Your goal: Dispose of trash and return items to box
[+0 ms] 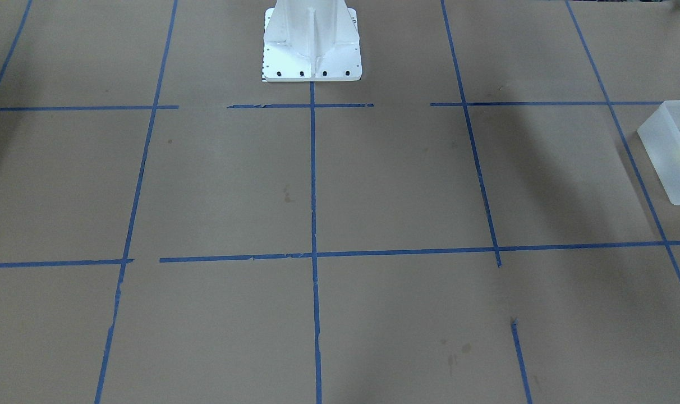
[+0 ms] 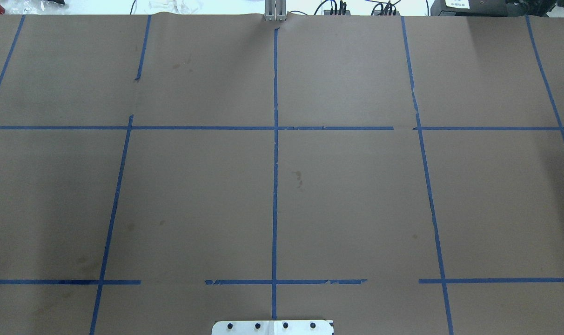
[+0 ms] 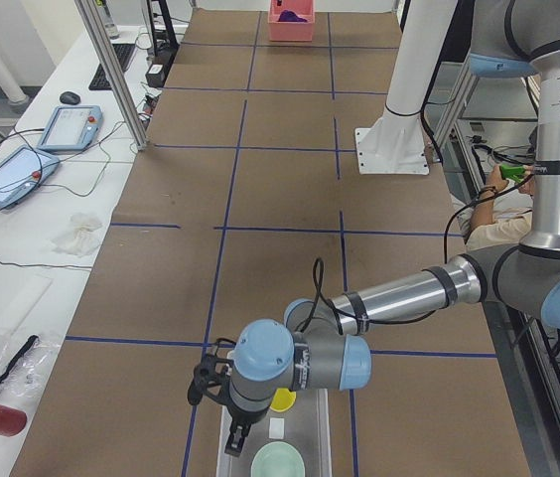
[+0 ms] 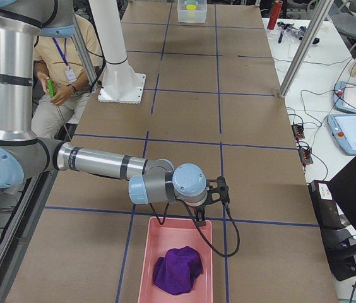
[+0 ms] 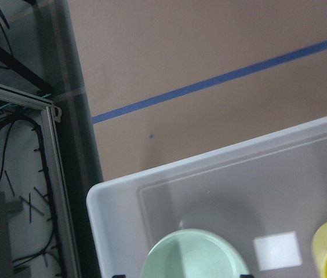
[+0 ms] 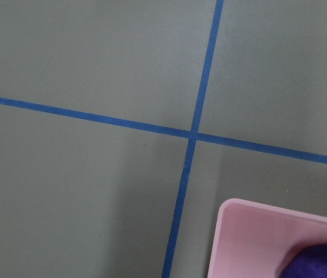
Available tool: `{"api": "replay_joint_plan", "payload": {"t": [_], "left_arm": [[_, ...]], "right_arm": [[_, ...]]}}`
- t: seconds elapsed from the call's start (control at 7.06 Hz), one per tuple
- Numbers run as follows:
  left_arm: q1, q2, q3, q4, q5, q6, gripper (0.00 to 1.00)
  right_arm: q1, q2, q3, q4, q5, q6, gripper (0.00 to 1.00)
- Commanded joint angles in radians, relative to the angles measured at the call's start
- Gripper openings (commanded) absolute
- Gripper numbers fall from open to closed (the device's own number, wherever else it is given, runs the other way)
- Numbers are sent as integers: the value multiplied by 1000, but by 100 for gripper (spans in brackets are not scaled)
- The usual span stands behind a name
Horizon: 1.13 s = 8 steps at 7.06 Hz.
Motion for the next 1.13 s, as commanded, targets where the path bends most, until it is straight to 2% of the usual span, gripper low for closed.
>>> {"api": "replay_joint_plan", "payload": {"t": [0.0,0.14,0.28,0.57,0.85,0.99], "left_arm": [[138,-3,-305,183,-37,-209,81],[195,2,-418,254,-39,-278,87],[250,6,-463,272,-40,-337,90],[359,8,-479,229,-77,-511,93],[371,75,-469,122,-181,-542,99],[398,104,-467,111,-180,-573,99]], "right_arm": [[-15,-5,89,-36,-98,45,100],[-33,-4,101,-72,-98,45,100],[-58,-7,103,-77,-93,53,100],[-111,-8,114,-75,-92,155,100],[-128,-8,137,-75,-78,203,100],[-133,-20,140,-74,-78,208,100]]}}
